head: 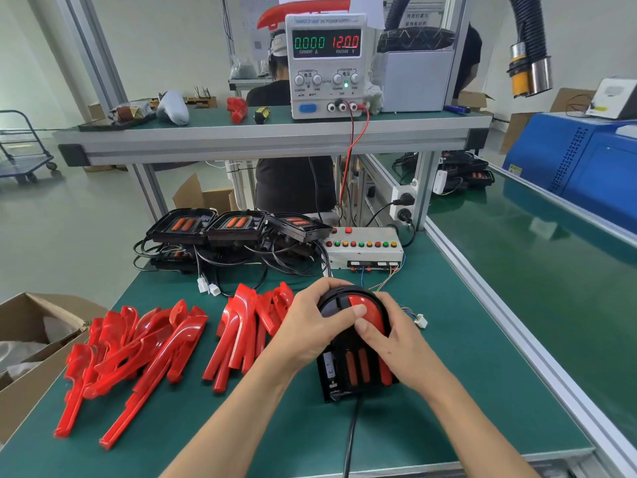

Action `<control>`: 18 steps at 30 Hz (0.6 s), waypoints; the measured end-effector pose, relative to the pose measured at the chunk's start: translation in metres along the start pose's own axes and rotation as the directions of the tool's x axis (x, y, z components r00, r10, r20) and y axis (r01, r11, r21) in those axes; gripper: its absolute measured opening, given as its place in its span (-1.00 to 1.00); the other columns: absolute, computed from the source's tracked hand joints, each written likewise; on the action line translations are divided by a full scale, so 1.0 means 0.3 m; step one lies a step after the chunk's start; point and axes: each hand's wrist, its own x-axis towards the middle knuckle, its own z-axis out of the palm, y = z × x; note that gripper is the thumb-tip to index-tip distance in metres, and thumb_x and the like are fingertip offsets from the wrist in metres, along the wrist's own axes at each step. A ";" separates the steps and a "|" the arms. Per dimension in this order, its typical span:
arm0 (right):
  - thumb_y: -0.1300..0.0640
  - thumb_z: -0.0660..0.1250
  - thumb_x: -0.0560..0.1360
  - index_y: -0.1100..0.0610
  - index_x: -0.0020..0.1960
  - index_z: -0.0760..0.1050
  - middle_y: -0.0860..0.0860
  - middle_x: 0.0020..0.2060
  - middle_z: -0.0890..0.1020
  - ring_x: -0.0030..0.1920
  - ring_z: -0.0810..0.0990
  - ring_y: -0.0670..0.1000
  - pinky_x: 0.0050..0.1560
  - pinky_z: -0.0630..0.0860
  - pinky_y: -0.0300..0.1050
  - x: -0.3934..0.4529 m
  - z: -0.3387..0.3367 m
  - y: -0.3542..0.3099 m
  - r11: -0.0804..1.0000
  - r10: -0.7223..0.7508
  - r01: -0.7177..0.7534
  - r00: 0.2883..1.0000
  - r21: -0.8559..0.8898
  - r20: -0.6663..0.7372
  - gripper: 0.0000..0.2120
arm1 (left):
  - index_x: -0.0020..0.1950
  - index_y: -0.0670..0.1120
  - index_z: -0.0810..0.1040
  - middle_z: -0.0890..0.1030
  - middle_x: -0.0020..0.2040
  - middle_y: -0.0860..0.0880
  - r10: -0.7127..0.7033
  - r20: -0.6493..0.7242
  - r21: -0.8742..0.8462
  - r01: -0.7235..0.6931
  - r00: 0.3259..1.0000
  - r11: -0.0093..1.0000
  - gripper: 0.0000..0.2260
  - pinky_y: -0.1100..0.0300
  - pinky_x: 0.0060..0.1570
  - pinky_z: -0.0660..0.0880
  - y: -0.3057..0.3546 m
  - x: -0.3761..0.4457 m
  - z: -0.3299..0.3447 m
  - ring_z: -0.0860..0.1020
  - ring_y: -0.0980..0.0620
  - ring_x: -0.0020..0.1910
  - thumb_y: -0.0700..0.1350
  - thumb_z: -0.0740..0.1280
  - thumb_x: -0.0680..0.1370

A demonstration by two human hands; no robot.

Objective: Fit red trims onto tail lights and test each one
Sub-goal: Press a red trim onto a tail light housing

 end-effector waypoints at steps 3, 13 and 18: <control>-0.46 0.37 0.41 -0.26 0.22 0.47 -0.20 0.14 0.66 0.17 0.63 -0.16 0.14 0.54 -0.22 0.000 0.011 0.000 1.000 -0.007 0.006 1.000 -0.023 -0.030 -0.52 | 0.10 -0.09 0.63 0.73 -0.02 -0.06 -0.015 0.017 -0.017 0.015 1.000 1.000 -0.78 0.23 0.03 0.58 -0.003 0.005 -0.002 0.68 0.05 -0.01 -0.14 0.53 0.49; -0.39 0.39 0.43 -0.21 0.21 0.48 -0.14 0.10 0.67 0.12 0.65 -0.08 0.15 0.58 -0.07 -0.001 0.037 0.023 0.998 -0.056 0.054 0.990 -0.017 -0.128 -0.56 | 0.05 -0.10 0.64 0.70 -0.05 -0.15 0.018 0.014 0.004 -0.018 1.000 1.000 -0.78 0.21 0.02 0.59 -0.001 0.017 0.005 0.64 0.07 -0.08 -0.13 0.51 0.43; -0.33 0.41 0.46 -0.18 0.22 0.49 -0.13 0.08 0.67 0.09 0.66 -0.10 0.04 0.56 -0.27 -0.004 0.046 0.020 0.999 -0.052 0.052 0.988 -0.005 -0.146 -0.59 | 0.04 -0.09 0.64 0.71 -0.07 -0.12 0.018 0.012 0.006 -0.018 1.000 1.000 -0.79 0.21 0.01 0.58 -0.003 0.015 0.006 0.65 0.07 -0.09 -0.12 0.50 0.43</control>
